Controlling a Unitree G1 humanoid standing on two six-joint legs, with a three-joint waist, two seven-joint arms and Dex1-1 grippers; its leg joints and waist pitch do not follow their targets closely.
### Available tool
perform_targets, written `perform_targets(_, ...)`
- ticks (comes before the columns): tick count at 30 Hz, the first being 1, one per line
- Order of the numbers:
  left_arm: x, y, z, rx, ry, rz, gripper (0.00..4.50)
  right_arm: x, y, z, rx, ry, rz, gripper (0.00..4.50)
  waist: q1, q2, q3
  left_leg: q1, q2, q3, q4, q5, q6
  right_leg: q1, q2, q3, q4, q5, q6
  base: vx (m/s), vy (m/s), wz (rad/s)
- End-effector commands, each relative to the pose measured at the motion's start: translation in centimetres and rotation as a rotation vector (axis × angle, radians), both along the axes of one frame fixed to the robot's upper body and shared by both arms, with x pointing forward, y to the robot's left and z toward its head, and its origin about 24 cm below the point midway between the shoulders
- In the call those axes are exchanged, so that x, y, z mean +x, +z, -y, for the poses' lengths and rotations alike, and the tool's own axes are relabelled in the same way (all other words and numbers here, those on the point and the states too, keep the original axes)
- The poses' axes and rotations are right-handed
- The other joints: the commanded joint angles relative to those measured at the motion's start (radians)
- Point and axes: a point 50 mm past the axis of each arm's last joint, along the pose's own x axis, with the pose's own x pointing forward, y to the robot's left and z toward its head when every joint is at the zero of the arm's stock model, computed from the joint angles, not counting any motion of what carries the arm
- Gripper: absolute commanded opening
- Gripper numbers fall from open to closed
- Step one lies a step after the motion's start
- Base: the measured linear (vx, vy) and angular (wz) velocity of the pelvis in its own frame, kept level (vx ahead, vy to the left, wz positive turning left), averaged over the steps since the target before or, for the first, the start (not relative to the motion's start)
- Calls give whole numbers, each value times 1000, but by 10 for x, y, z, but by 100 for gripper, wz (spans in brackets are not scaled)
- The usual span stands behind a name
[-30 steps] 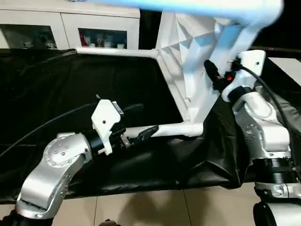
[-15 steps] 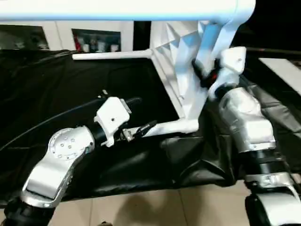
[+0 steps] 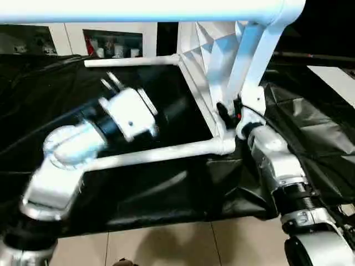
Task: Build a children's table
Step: Flip table
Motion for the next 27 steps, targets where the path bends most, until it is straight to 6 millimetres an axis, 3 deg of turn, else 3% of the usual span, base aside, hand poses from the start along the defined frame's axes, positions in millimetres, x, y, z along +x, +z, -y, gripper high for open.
perform_targets(1, -2, 10, -3, 13, 31, 112, 393, 2, 1, 6, 6, -19, 4, 262, 1, 11, -58, 23, 50, -22, -67, -136, -45, 38, -54, 41, -61, 2, -155, 0, 0, 0)
perform_targets(5, -10, 26, -8, 39, 109, 311, 393, 2, -1, 7, 9, -20, 5, 233, 1, 10, -57, 21, 52, -21, -66, -139, -36, 36, -54, 40, -61, 3, -161, 0, 0, 0)
perform_targets(6, -10, 30, -10, 47, 150, 379, 393, 3, -1, 7, 9, -17, 7, 226, 1, 6, -56, 21, 52, -21, -66, -143, -36, 36, -54, 40, -62, -4, -160, 0, 0, 0)
perform_targets(8, -14, 42, -16, 20, 189, 490, 393, 3, -1, 5, 11, -5, 10, 212, 1, 9, -54, 23, 53, -23, -67, -171, -42, 32, -56, 40, -65, -45, -159, 0, 0, 0)
perform_targets(13, 2, 40, -30, 155, 343, 500, 393, 4, 1, 2, 6, -3, 23, 204, 2, 11, -53, 24, 51, -24, -67, -181, -48, 27, -55, 40, -64, -63, -156, 0, 0, 0)
perform_targets(15, 5, 45, -36, 142, 390, 511, 393, 5, 2, 1, 13, 1, 29, 204, 3, 14, -54, 26, 52, -24, -68, -182, -55, 25, -56, 40, -63, -62, -158, 0, 0, 0)
perform_targets(16, 9, 50, -45, 127, 473, 516, 393, 5, 3, 0, 18, 9, 36, 204, 5, 22, -56, 25, 51, -26, -68, -175, -60, 26, -57, 39, -59, -40, -166, 0, 0, 0)
perform_targets(18, 12, 55, -54, 110, 548, 534, 393, 5, 4, -2, 21, 21, 45, 204, 4, 21, -58, 25, 50, -26, -66, -165, -59, 28, -55, 38, -57, -4, -175, 0, 0, 0)
perform_targets(20, 13, 57, -57, 99, 574, 545, 393, 5, 4, -2, 22, 25, 49, 203, 5, 18, -58, 22, 49, -25, -64, -150, -49, 31, -55, 39, -56, 23, -185, 0, 0, 0)
perform_targets(25, 15, 68, -63, 63, 610, 579, 393, 3, 6, -6, 20, 47, 70, 201, 7, 24, -59, 21, 48, -25, -63, -135, -39, 32, -56, 38, -54, 54, -200, 0, 0, 0)
perform_targets(27, 14, 68, -61, 37, 592, 574, 365, 3, 8, -6, 19, 47, 80, 201, 7, 27, -60, 22, 49, -26, -63, -129, -41, 32, -54, 37, -51, 73, -208, 0, 0, 0)
